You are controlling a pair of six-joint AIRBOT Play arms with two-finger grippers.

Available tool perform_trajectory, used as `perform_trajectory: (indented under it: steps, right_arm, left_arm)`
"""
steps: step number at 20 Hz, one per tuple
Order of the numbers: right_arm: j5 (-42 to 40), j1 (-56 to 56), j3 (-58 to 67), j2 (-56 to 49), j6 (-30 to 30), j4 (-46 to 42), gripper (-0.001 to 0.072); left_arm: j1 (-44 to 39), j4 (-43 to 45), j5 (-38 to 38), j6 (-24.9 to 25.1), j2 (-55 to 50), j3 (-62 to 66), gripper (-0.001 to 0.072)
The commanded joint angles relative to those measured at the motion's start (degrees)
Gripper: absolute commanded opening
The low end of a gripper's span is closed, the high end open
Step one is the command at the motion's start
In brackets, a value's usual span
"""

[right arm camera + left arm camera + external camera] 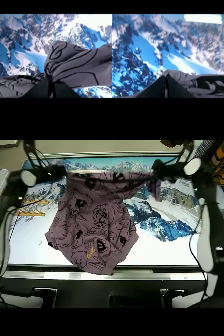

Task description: Fold the clothes and pants, and hang the long-sleeved shirts on hangers.

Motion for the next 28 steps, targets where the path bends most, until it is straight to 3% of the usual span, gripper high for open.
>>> perform_trajectory:
  steps: [1,4,5,6,8,9,14,17,23,24,25,28]
  right_arm:
    - [-2.01,0.07,0.04,-11.1,0.37,11.54,0.0038]
    - [0.85,0.04,0.02,-14.19,0.35,12.61,0.0048]
    - [2.34,0.04,0.04,-14.29,0.09,12.52,0.0105]
    - [4.63,-0.11,0.09,-14.01,-0.31,12.57,0.0207]
    - [10.6,-1.97,0.09,-12.15,-3.1,12.63,0.0357]
    - [14.03,-3.43,0.09,-10.73,-5.44,12.72,0.0408]
    - [37.94,-12.55,-0.02,-4.37,-27.98,12.37,0.0419]
    - [41.57,-13.75,-4.83,-4.39,-28.46,14.71,0.0425]
    - [32.94,-4.94,-23.1,-4.42,-33.11,14.56,0.052]
    - [30.71,-2.78,-24.9,-4.42,-33.4,14.4,0.0552]
    - [28.37,-0.66,-26.16,-4.42,-33.42,13.55,0.0552]
    - [23.45,4.09,-27.21,-4.48,-32.09,9.14,0.0551]
  left_arm:
    - [-2.47,-3.48,1.6,-0.11,-8.9,-0.02,0.0023]
    - [-4.13,-3.43,-1.38,-0.07,-10.23,0.0,0.0024]
    - [-4.2,-3.45,-2.97,-0.09,-9.94,0.04,0.003]
    - [-3.85,-3.41,-5.53,-0.09,-9.4,0.61,0.0118]
    - [-2.23,-3.41,-10.8,-0.09,-7.3,1.88,0.0475]
    - [-0.83,-3.41,-13.55,-0.04,-5.11,1.9,0.0552]
    - [8.61,-3.43,-31.91,0.13,7.63,0.57,0.0551]
    - [12.39,-3.43,-40.15,-0.09,16.94,-11.19,0.0551]
    - [14.36,-10.36,-38.49,-1.62,43.54,-46.07,0.0552]
    - [14.36,-11.65,-38.62,-2.27,47.36,-50.16,0.0562]
    - [14.36,-12.61,-39.21,-2.58,50.58,-53.29,0.0599]
    - [14.34,-13.55,-41.88,-3.78,59.06,-59.56,0.0605]
